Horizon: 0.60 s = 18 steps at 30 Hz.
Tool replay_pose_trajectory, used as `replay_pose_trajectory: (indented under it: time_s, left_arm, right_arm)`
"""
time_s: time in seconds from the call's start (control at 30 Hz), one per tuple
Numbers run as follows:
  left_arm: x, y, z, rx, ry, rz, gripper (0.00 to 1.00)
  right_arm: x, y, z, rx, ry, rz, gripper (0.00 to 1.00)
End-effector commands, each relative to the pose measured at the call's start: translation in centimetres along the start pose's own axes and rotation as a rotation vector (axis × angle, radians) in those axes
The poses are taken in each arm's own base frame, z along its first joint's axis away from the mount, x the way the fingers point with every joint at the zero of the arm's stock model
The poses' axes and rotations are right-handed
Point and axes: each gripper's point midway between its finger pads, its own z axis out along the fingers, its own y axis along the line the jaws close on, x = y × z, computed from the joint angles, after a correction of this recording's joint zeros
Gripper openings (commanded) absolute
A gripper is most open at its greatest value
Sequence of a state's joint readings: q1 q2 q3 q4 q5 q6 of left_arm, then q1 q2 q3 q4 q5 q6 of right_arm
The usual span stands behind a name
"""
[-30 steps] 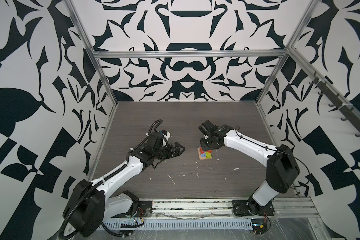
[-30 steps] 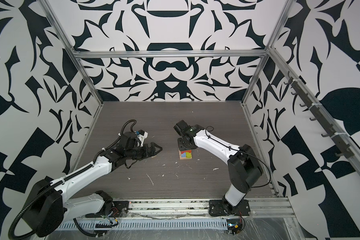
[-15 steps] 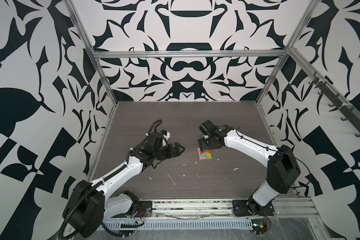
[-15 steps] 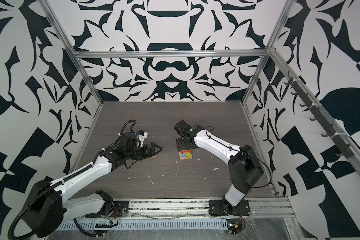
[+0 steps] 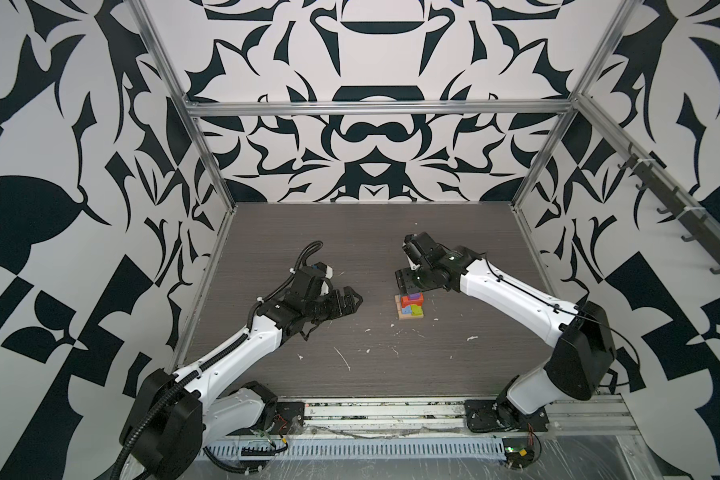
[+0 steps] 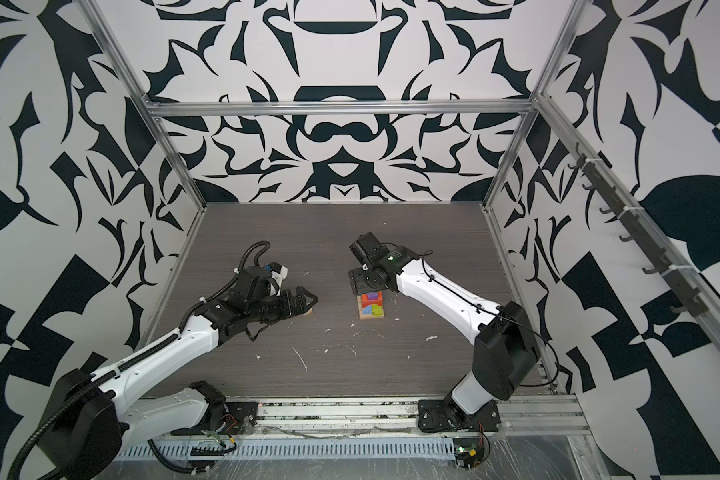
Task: Build the wood block tower
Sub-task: 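Open the right gripper to release the purple cube and lift away, then move the right gripper toward the pine cube near the left gripper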
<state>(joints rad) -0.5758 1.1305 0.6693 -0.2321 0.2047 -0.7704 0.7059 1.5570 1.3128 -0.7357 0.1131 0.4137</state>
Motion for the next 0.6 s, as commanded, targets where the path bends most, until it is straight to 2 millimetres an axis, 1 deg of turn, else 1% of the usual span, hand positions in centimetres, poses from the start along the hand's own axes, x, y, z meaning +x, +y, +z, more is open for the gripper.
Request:
replay_pose_trajectory:
  time_s: [0.0, 0.13, 0.23, 0.43, 0.57]
  left_arm:
    - [-1.0, -0.2, -1.1, -0.019, -0.035, -0.013, 1.0]
    - [-1.2, 0.5, -1.5, -0.043, -0.05, -0.03, 1.0]
    - [-1.4, 1.3, -1.8, -0.062, -0.059, -0.049, 1.0]
    - [-1.4, 2.4, -2.5, -0.089, -0.078, -0.077, 1.0]
    - [-1.0, 3.1, -3.0, -0.104, -0.078, -0.086, 0.99]
  right_arm:
    - [-2.1, 2.8, -2.3, -0.072, -0.078, -0.054, 0.75]
    - [-2.4, 5.2, -2.3, -0.104, -0.08, -0.086, 0.73]
    - [-2.6, 6.5, -1.6, -0.114, -0.07, -0.091, 0.71]
    - [-2.5, 9.4, 0.8, -0.144, -0.027, -0.106, 0.68]
    - [-2.2, 10.8, 2.6, -0.152, 0.012, -0.113, 0.67]
